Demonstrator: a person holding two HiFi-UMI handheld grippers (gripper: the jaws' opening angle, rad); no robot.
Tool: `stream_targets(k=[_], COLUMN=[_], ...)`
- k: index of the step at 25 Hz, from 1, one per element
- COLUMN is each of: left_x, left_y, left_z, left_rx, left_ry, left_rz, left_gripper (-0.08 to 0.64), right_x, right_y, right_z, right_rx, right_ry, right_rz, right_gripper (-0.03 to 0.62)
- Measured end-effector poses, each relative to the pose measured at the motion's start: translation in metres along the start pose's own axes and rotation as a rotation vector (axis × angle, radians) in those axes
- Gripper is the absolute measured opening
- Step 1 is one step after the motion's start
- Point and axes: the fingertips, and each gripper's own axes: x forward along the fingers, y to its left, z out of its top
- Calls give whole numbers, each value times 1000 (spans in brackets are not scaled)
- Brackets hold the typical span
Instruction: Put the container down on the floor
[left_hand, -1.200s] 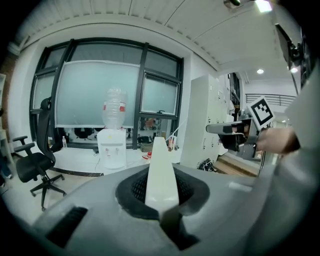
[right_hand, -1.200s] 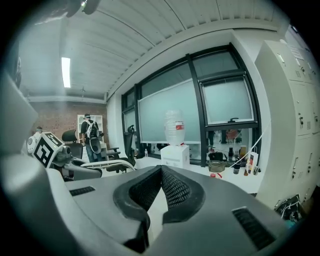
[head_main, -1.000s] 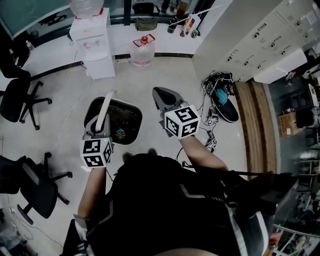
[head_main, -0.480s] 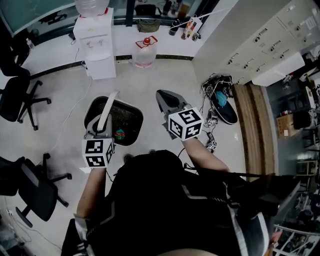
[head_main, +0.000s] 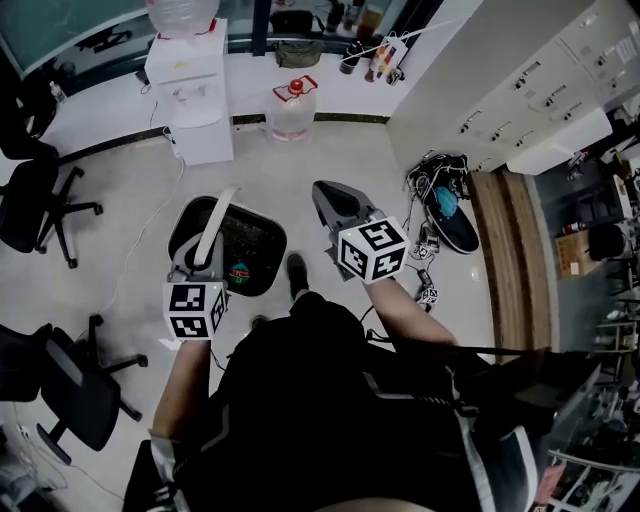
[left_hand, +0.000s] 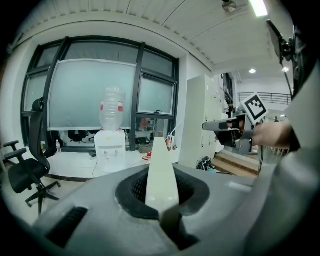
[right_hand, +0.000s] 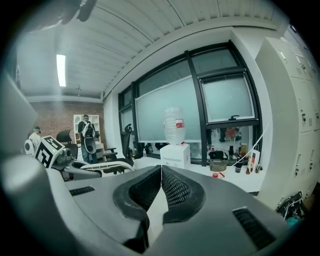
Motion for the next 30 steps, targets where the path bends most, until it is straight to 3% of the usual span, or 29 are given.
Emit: stream_targets(k=[15, 30], left_x=[118, 231], left_y=[33, 36], left_z=[62, 99], left_rx=[-17, -32], left_ry=[11, 46], left_rz=[62, 103], left_gripper=[29, 29], right_x=[112, 160], right_y=[-94, -217], right_z=[33, 37], right_rx=[16, 42], right_ry=[6, 25], right_rz=[113, 141], right_gripper=[9, 9])
